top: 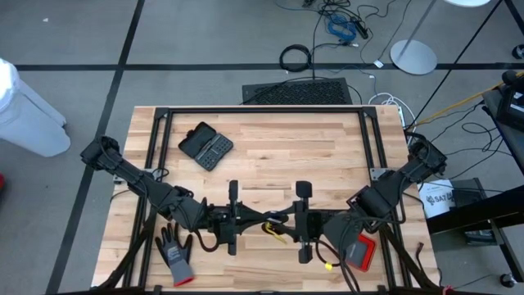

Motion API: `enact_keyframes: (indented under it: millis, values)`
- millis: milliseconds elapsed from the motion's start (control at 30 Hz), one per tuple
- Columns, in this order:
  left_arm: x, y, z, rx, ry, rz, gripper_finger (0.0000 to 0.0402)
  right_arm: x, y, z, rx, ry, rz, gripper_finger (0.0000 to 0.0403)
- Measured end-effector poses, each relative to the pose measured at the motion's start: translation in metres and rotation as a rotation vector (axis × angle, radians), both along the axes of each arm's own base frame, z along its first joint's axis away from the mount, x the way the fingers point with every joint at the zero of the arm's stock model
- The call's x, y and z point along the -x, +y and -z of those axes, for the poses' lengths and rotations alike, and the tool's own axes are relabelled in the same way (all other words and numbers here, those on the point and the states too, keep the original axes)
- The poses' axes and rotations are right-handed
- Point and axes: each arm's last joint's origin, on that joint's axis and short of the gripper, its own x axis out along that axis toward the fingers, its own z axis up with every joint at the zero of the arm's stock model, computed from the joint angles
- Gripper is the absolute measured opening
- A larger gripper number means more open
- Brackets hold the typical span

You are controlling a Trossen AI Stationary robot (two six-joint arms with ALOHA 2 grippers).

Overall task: Coil cords
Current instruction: Coil the yellow wire onto the spool

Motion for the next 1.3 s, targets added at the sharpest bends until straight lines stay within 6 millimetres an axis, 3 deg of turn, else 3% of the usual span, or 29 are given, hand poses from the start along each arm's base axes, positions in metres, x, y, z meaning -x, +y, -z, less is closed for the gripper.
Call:
enact_keyframes:
  millis: [400, 900, 1067, 1167, 1300]
  values:
    - [-0.0001, 0.0001, -0.0015, 0.01, -0.014, -0.001, 0.0, -0.0016, -0.0003, -0.0014, -0.012, -0.016, 0.0, 0.0116]
    - [-0.0002, 0.0005, -0.0027, 0.043, -0.024, -0.012, 0.0, -0.0045, -0.0038, -0.0022, 0.015, -0.022, 0.0, 0.001]
    - [-0.0001, 0.001, -0.0026, 0.043, -0.024, -0.032, 0.0001, -0.0044, -0.0042, -0.002, 0.035, -0.02, 0.003, 0.0003]
    - [-0.0001, 0.001, -0.0026, 0.041, -0.024, -0.032, 0.0018, -0.0044, -0.0043, -0.002, 0.038, -0.02, 0.005, 0.0002]
    - [0.0001, 0.0007, -0.003, 0.043, -0.028, -0.037, 0.008, -0.0044, -0.0043, -0.0018, 0.042, -0.017, 0.001, 0.0001]
